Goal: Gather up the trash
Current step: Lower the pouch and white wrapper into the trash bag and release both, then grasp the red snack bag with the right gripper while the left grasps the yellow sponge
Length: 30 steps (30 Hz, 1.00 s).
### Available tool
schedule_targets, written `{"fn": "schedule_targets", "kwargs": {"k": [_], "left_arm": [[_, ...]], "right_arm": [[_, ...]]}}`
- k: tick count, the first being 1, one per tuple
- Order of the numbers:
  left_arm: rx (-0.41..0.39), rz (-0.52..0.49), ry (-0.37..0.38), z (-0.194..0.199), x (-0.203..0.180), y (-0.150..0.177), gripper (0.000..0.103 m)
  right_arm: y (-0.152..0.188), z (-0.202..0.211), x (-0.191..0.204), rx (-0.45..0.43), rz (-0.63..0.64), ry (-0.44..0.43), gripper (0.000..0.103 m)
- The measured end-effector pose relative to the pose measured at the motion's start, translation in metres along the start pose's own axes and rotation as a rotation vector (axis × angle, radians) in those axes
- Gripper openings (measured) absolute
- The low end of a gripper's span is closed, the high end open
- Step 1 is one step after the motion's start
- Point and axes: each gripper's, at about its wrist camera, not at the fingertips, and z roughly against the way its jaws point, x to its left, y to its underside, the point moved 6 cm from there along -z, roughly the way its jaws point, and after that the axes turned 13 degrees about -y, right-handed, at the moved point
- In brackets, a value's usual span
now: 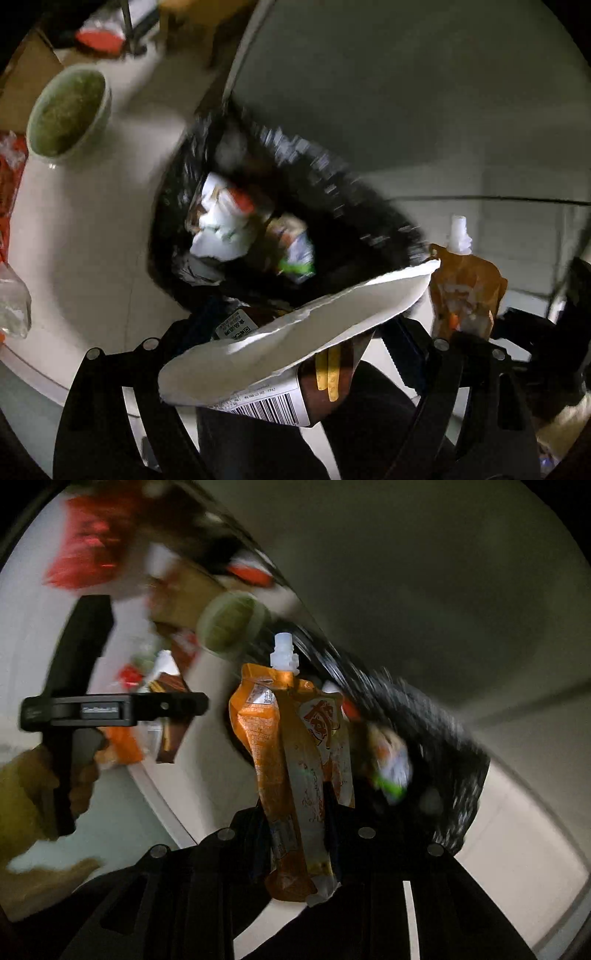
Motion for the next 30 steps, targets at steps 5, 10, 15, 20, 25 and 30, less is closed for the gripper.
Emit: {"fn": "schedule_targets", "kwargs": {"k": [5, 10, 15, 20, 25, 30], "left_arm": [[0.114, -0.043, -0.126, -0.081, -0.004, -0.009, 0.089], [0.236, -0.07, -0.16, -0.107, 0.0, -0.004, 0.092], [0.174, -0.147, -0.216, -0.07, -0.008, 0.0, 0.092], [-0.04, -0.253, -0.288, 0.022, -0.033, -0.005, 0.092], [-0.304, -0.341, -0.33, 0.128, -0.073, 0.0, 0.092], [-0.568, -0.382, -0.369, 0.222, -0.113, 0.001, 0.092]], "right_arm": [[0.003, -0.057, -0.051, 0.029, -0.106, 0.073, 0.036], [-0.006, -0.06, -0.073, -0.007, -0.141, 0.163, 0.074], [-0.005, -0.027, -0.069, -0.042, -0.173, 0.152, 0.076], [-0.01, 0.037, -0.028, -0.131, -0.104, 0.143, 0.076], [-0.013, 0.14, 0.044, -0.278, 0.075, 0.124, 0.083], [-0.029, 0.264, 0.1, -0.511, 0.213, 0.117, 0.097]]}}
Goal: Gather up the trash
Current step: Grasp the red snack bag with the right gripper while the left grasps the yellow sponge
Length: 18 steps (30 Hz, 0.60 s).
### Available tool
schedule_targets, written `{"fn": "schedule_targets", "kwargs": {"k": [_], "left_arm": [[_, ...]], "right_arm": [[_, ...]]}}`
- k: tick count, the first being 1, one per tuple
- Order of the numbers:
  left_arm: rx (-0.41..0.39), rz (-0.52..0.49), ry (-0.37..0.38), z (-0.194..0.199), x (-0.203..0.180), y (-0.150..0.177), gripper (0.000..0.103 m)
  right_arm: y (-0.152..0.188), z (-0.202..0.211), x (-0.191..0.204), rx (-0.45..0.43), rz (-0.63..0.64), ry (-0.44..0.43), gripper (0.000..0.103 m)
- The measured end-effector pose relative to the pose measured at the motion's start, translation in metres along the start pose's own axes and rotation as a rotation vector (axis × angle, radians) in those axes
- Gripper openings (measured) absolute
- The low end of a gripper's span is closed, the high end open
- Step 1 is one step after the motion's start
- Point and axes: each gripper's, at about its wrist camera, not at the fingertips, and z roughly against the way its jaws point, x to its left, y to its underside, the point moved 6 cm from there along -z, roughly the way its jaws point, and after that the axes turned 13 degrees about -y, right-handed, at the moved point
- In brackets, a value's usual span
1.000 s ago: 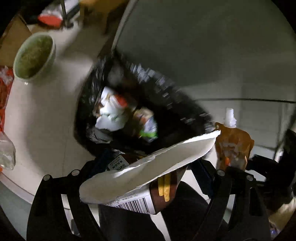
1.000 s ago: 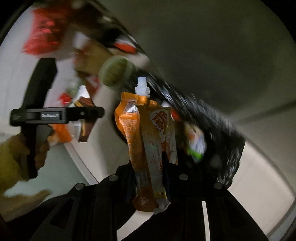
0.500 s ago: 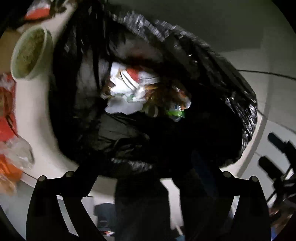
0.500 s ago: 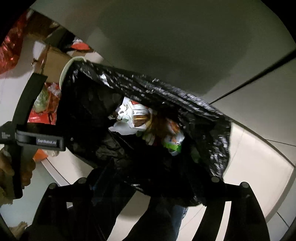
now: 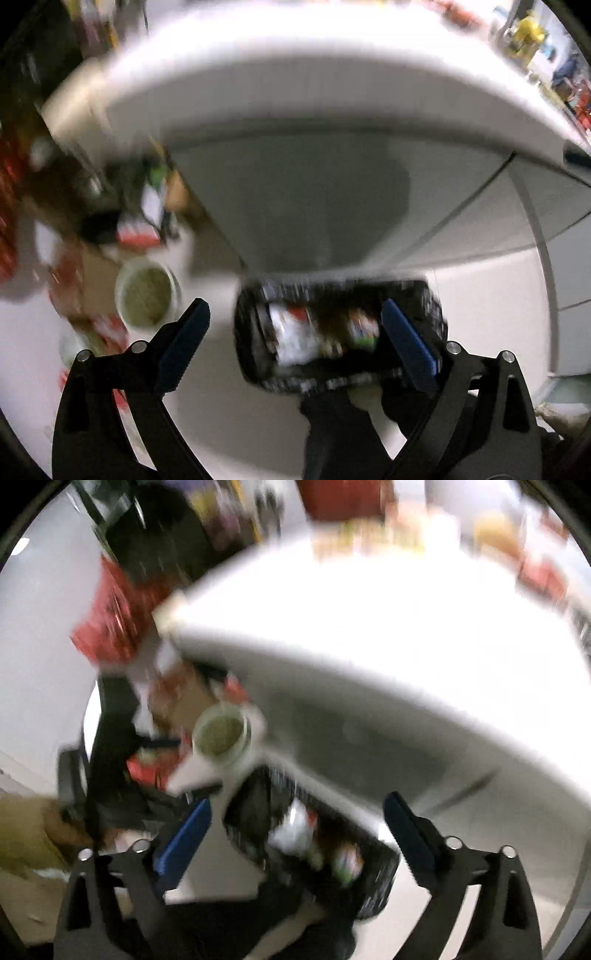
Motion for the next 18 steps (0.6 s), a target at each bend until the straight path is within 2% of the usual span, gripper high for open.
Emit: {"fn": "schedule_targets", "kwargs": {"k": [1, 4, 5, 7, 9, 11, 14, 18], "left_arm": [[-0.037, 0.013, -0.004, 0.012, 0.001, -0.011, 0.092], [-0.082, 0.084, 0.046, 0.035, 0.003, -0.037, 0.092], [-0.096, 0.102, 0.052, 0.039, 0.004, -0.042, 0.092], [-0.139, 0.136, 0.038, 0.051, 0.005, -0.052, 0.092], [-0.162, 0.154, 0.009, 0.058, 0.003, -0.057, 0.092], [-0.15, 0.166, -0.026, 0.061, 0.001, -0.057, 0.092], [-0.113, 0.179, -0.071, 0.06, 0.002, -0.053, 0.092], [-0.086, 0.201, -0.091, 0.066, 0.007, -0.049, 0.092]], "right_arm": [[-0.014, 0.016, -0.001, -0.05, 0.019, 0.02, 0.097], [-0.069, 0.065, -0.028, -0.208, 0.058, 0.145, 0.097], [-0.092, 0.078, -0.051, -0.262, 0.052, 0.223, 0.097], [-0.126, 0.086, -0.095, -0.296, 0.005, 0.319, 0.097], [-0.156, 0.086, -0.139, -0.304, -0.058, 0.385, 0.097], [-0.184, 0.08, -0.185, -0.282, -0.099, 0.486, 0.097], [-0.206, 0.068, -0.242, -0.236, -0.18, 0.539, 0.097], [-0.219, 0.042, -0.296, -0.17, -0.257, 0.566, 0.096]]}}
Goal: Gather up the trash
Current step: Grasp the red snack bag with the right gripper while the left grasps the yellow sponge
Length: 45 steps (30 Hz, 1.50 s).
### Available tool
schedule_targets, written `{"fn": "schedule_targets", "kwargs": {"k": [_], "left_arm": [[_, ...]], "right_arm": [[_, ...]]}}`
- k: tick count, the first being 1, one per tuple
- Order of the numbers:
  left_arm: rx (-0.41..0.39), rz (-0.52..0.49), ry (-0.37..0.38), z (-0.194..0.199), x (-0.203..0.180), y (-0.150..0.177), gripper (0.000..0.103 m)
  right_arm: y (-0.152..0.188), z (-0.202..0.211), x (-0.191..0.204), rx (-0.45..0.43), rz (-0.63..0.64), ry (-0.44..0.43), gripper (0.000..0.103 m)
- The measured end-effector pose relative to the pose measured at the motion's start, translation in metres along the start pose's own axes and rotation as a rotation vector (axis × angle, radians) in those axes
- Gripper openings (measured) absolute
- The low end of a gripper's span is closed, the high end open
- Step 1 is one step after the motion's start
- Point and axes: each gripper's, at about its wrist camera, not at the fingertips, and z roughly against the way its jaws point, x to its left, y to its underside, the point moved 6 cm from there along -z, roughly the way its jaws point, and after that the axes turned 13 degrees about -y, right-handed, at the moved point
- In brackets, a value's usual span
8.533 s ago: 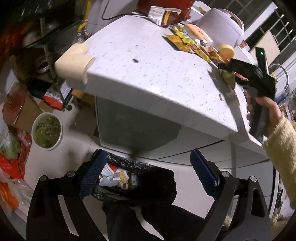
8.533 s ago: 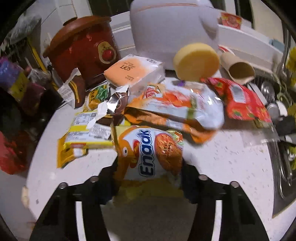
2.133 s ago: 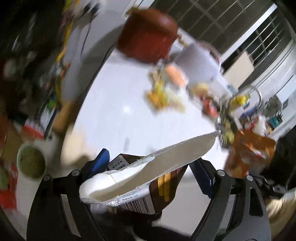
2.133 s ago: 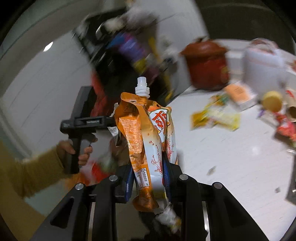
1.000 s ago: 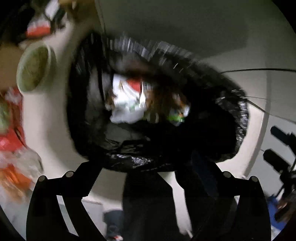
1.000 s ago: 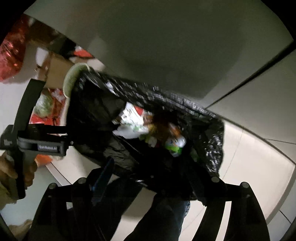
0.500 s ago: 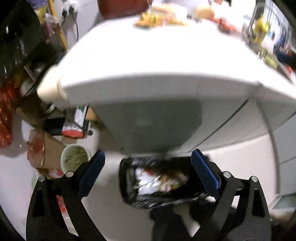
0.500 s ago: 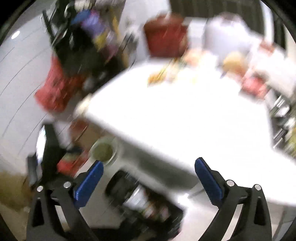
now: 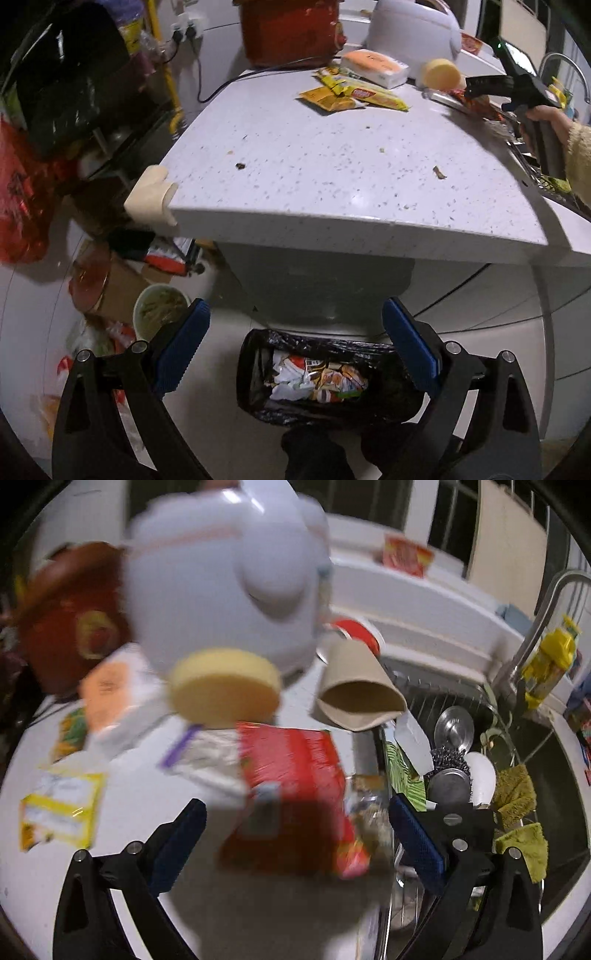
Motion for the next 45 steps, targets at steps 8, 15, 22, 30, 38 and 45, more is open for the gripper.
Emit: {"fn": "schedule_targets", "kwargs": {"k": [8, 15, 22, 30, 38, 45], "left_arm": [[-0.001, 0.0, 0.018, -0.001, -0.015, -0.023, 0.092], [-0.062, -0.011, 0.068, -0.017, -0.043, -0.11, 0.092], [-0.07, -0.084, 0.141, -0.047, -0.086, -0.214, 0.092], [-0.03, 0.089, 0.321, -0.045, -0.194, -0.304, 0.092], [0.0, 0.071, 0.293, -0.086, -0.278, -0.346, 0.092], [0.022, 0.104, 0.319, -0.11, -0.294, -0.36, 0.089]], "right_arm": [[0.011, -0.005, -0.007, 0.045, -0.023, -0.17, 0.055], [0.037, 0.077, 0.003, -0.037, -0.005, -0.315, 0.055], [0.067, 0.142, -0.024, -0.126, -0.097, -0.42, 0.055], [0.098, 0.173, -0.065, -0.18, -0.191, -0.396, 0.055], [0.118, 0.172, -0.09, -0.163, -0.244, -0.417, 0.056], [0.122, 0.158, -0.102, -0.134, -0.26, -0.438, 0.056]]}}
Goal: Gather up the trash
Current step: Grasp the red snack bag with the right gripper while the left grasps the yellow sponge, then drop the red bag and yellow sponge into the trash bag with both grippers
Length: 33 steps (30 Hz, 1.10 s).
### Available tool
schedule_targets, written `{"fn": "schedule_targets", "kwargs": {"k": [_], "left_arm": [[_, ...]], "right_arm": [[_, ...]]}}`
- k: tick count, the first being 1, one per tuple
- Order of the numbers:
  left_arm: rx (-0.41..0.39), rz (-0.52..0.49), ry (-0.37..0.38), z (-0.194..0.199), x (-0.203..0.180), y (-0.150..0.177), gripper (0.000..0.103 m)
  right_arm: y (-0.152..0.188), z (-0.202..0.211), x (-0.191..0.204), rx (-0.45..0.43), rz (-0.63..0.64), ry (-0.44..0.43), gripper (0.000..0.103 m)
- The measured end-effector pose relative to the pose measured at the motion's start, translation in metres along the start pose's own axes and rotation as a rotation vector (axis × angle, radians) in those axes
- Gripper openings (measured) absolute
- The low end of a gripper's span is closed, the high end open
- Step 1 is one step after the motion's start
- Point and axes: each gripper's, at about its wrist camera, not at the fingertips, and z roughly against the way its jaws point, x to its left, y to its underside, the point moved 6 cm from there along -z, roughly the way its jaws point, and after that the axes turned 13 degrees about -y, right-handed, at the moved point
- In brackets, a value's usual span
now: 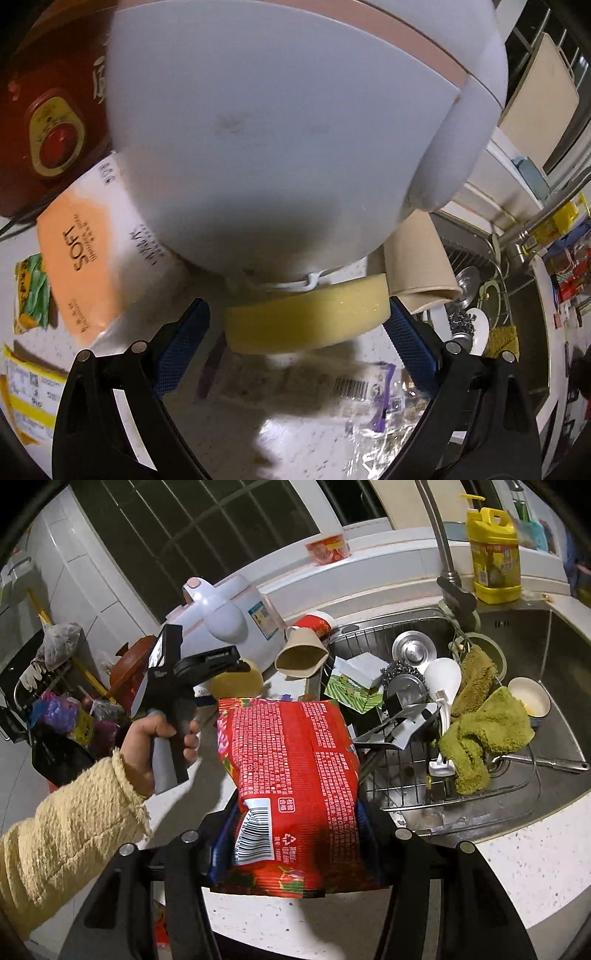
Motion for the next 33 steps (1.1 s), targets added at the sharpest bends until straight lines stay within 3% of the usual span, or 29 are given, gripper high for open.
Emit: {"fn": "schedule_targets", "kwargs": {"k": [1, 4, 10, 15, 21, 25, 29, 33], "left_arm": [[-0.006, -0.007, 0.019, 0.001, -0.002, 0.001, 0.08], [-0.035, -0.027, 0.06, 0.011, -0.002, 0.004, 0.077], [-0.073, -0.035, 0.11, 0.039, 0.023, 0.012, 0.076], [-0.124, -0.048, 0.138, 0.1, 0.066, 0.037, 0.076], [-0.18, -0.106, 0.046, 0.189, 0.16, 0.109, 0.076], [-0.153, -0.087, -0.08, 0.221, 0.239, 0.169, 0.076], [-0.065, -0.016, -0.204, 0.239, 0.327, 0.236, 0.076], [0.053, 0.018, -0.289, 0.23, 0.388, 0.303, 0.076]], "right_arm": [[-0.001, -0.001, -0.001, 0.001, -0.002, -0.003, 0.056], [-0.001, -0.005, 0.002, 0.007, 0.006, -0.011, 0.056], [0.001, -0.018, 0.021, 0.014, 0.029, -0.034, 0.056], [0.006, -0.024, 0.058, 0.021, 0.089, -0.076, 0.056], [0.039, -0.038, 0.135, 0.11, 0.204, -0.21, 0.056], [0.084, -0.06, 0.196, 0.231, 0.284, -0.325, 0.056], [0.141, -0.084, 0.251, 0.393, 0.346, -0.42, 0.056], [0.208, -0.105, 0.279, 0.573, 0.37, -0.447, 0.056]]}}
